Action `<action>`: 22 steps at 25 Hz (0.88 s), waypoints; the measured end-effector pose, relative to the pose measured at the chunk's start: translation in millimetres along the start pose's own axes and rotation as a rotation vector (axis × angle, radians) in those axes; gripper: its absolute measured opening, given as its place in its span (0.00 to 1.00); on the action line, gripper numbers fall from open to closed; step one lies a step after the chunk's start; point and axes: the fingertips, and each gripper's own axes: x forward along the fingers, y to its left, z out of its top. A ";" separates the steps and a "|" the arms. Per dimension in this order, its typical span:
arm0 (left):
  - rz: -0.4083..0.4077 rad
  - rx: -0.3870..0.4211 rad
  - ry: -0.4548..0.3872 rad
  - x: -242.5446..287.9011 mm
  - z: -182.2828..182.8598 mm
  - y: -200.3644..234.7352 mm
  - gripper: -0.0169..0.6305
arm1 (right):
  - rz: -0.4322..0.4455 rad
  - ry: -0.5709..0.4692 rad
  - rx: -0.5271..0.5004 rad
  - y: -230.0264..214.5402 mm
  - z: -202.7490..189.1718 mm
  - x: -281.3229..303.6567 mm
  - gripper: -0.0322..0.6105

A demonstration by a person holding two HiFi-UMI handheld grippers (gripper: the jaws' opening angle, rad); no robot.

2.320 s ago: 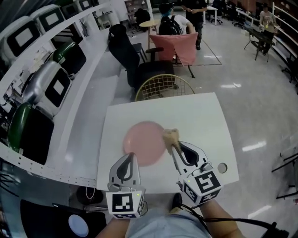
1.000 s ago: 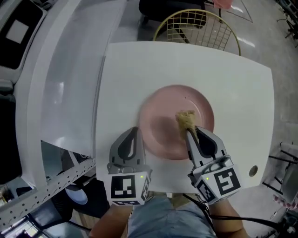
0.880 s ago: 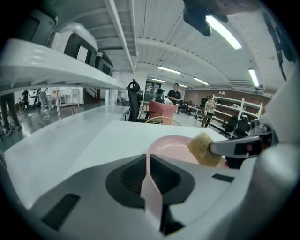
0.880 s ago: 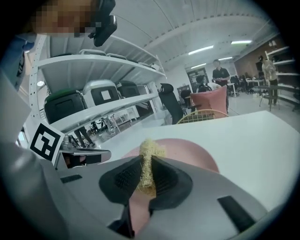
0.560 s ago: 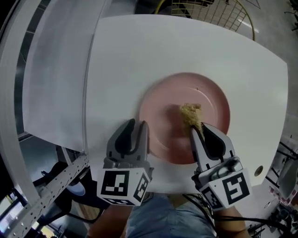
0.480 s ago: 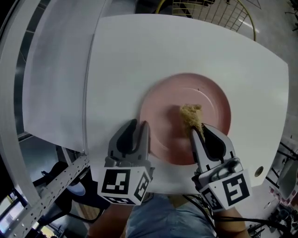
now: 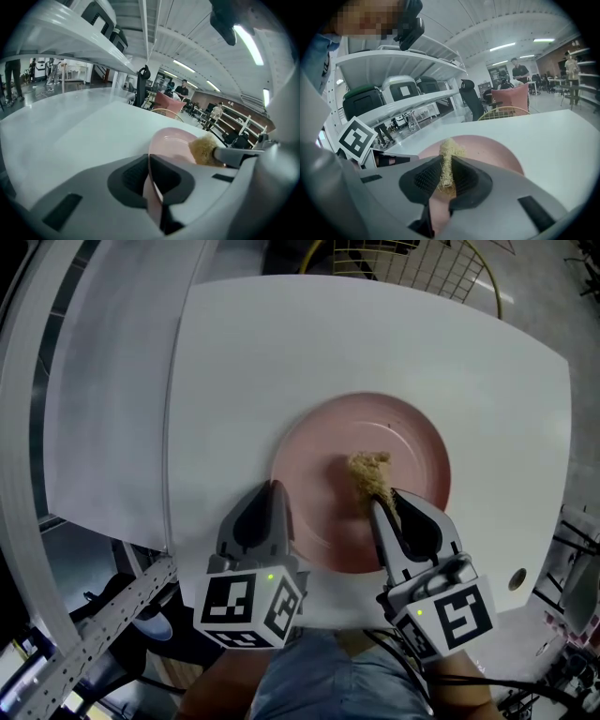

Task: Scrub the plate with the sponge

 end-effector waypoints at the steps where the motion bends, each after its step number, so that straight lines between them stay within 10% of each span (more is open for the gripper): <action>1: 0.001 0.015 -0.010 -2.9 2.6 -1.3 0.06 | 0.005 -0.001 -0.004 1.4 -0.1 -0.8 0.15; 22: -0.045 0.168 -0.059 -39.8 32.3 -35.4 0.06 | 0.150 0.073 -0.128 58.0 -0.3 1.0 0.14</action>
